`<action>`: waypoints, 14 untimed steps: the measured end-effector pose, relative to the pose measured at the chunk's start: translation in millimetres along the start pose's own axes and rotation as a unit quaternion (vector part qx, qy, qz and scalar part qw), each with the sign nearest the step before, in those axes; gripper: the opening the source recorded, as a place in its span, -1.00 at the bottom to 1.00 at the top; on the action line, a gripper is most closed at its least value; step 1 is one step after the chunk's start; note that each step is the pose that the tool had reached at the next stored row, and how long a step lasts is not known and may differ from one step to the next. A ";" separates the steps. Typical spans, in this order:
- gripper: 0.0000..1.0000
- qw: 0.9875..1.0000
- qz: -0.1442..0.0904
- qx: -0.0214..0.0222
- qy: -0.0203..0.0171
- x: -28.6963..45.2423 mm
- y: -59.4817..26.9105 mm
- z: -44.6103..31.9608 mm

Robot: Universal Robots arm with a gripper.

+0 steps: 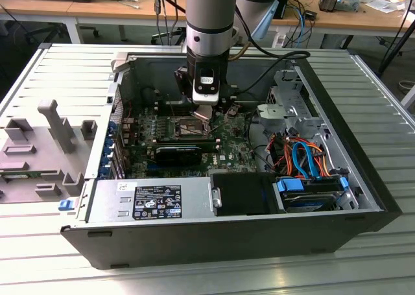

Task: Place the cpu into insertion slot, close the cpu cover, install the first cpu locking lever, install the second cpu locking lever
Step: 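Place the cpu into insertion slot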

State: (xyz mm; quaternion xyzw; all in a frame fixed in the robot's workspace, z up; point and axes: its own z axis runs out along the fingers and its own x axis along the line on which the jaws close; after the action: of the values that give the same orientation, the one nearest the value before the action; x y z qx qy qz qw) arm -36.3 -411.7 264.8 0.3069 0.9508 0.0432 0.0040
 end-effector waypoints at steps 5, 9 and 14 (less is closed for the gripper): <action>0.09 1.000 0.003 0.000 0.000 0.0 0.0 0.0; 0.09 1.000 0.006 0.000 -0.001 0.0 0.0 0.1; 0.09 1.000 0.010 0.000 -0.001 0.0 0.0 0.1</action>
State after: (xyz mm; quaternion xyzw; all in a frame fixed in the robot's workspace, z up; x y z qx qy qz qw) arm -36.3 -411.7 264.7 0.3161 0.9477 0.0432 0.0044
